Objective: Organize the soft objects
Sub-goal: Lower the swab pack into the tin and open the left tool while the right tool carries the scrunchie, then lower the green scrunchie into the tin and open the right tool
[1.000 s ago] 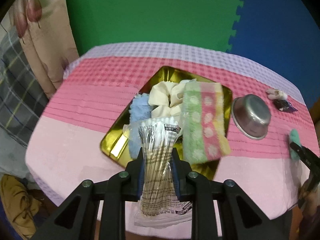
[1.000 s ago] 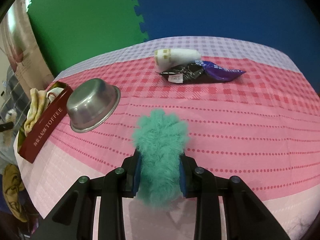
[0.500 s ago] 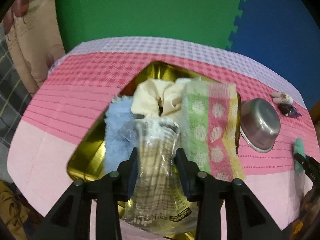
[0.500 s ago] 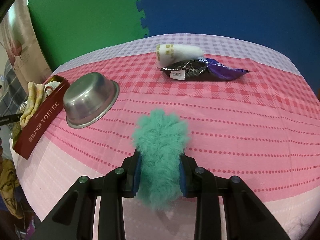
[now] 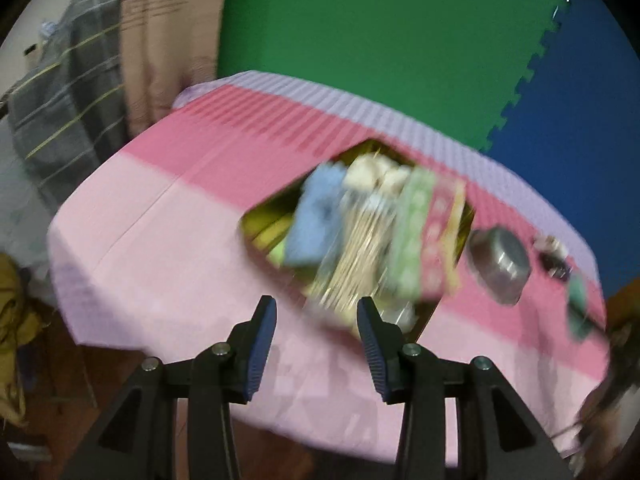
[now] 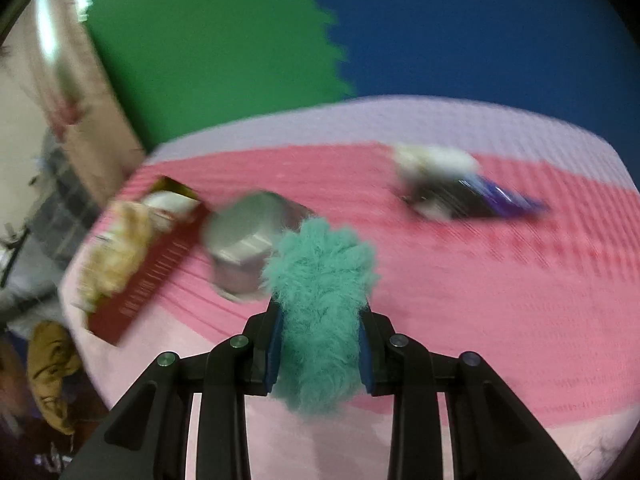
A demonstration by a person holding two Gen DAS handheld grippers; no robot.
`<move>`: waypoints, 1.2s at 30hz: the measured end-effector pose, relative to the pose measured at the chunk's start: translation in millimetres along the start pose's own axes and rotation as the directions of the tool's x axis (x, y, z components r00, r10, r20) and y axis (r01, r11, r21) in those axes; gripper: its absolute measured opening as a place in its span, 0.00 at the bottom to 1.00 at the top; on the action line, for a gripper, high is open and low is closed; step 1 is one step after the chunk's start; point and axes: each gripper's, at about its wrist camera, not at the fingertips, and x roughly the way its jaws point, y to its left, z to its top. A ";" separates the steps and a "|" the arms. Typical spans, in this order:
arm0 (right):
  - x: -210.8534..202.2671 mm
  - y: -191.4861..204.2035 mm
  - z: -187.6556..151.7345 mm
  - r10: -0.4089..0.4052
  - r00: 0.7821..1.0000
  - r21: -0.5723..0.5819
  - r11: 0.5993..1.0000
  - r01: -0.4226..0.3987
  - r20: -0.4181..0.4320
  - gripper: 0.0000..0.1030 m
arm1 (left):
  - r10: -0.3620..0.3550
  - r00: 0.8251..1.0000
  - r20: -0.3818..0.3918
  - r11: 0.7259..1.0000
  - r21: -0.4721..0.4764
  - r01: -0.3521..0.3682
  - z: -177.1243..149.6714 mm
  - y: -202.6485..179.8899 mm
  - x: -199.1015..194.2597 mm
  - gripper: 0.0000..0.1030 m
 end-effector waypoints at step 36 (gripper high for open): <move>233.2 259.1 104.0 -0.042 0.932 -0.246 0.968 -0.052 -0.360 0.45 | 0.156 0.987 0.029 0.987 -0.047 -0.154 -26.0 50.1 -18.2 0.41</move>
